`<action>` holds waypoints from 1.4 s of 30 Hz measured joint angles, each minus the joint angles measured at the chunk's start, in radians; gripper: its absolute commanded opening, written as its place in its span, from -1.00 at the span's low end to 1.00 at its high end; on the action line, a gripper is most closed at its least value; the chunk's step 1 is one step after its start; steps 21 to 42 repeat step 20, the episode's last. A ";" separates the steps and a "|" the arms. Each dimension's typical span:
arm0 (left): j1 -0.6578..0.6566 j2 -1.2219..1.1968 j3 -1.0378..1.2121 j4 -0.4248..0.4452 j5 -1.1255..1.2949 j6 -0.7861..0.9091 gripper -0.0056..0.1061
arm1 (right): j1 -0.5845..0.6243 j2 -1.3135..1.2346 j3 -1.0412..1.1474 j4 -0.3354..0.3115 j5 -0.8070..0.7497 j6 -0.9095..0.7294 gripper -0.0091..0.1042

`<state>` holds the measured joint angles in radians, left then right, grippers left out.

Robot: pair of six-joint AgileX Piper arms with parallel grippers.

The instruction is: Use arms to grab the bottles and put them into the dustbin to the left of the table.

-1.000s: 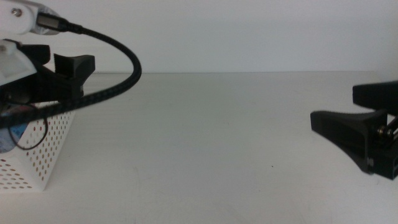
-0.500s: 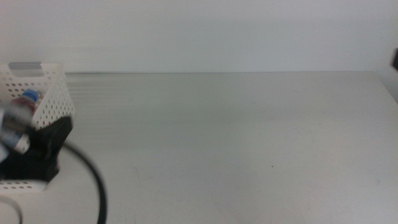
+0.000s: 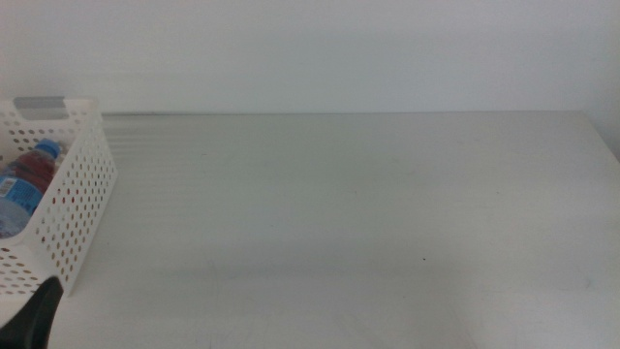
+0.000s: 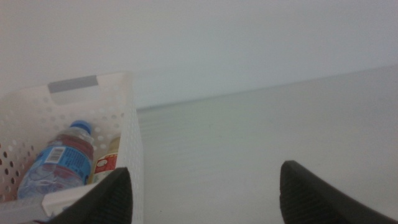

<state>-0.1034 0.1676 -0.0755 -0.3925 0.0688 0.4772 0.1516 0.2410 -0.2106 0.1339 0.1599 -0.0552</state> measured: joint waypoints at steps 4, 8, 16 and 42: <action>0.001 -0.123 0.062 0.001 0.006 0.000 0.40 | 0.000 -0.123 0.086 -0.008 0.000 0.000 0.36; 0.001 -0.175 0.101 0.001 0.007 0.000 0.40 | 0.000 -0.215 0.154 -0.037 -0.003 0.000 0.36; 0.001 -0.180 0.106 0.004 0.013 0.000 0.40 | 0.000 -0.250 0.238 -0.047 0.006 0.000 0.36; 0.001 -0.181 0.106 0.004 0.013 0.000 0.40 | 0.000 -0.250 0.238 -0.055 0.012 0.000 0.36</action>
